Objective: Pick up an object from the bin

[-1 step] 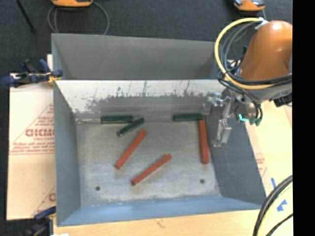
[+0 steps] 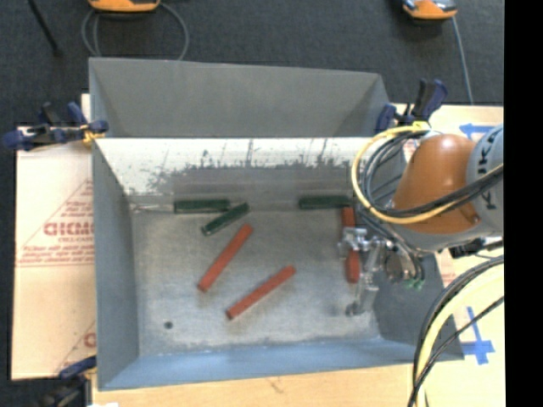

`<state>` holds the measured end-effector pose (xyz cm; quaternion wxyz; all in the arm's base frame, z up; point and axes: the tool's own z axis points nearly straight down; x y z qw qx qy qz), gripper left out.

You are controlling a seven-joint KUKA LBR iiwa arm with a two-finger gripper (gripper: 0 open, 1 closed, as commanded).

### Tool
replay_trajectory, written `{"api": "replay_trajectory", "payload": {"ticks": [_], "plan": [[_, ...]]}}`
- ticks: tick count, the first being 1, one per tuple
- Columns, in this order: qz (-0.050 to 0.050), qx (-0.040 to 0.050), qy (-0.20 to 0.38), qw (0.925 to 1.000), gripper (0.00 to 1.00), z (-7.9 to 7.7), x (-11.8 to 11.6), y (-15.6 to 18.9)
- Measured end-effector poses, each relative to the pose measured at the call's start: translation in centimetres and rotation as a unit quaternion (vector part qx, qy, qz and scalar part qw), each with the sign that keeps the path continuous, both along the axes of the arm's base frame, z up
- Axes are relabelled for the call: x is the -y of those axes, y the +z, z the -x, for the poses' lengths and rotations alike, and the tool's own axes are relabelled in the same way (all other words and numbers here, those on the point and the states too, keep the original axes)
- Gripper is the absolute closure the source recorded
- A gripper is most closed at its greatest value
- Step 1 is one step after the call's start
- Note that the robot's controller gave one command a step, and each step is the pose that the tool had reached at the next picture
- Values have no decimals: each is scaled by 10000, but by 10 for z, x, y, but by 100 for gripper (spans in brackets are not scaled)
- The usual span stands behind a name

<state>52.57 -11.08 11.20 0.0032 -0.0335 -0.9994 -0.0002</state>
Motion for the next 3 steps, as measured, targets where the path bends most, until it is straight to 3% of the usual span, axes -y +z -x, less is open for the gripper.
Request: {"api": "replay_trajectory", "payload": {"ticks": [1,2,3], "plan": [[2,34,342,9994,0,-8,-47,-43],[10,40,1110,9938,0,-7,-51,-41],[-9,37,28,10000,0,7,-97,-42]]}}
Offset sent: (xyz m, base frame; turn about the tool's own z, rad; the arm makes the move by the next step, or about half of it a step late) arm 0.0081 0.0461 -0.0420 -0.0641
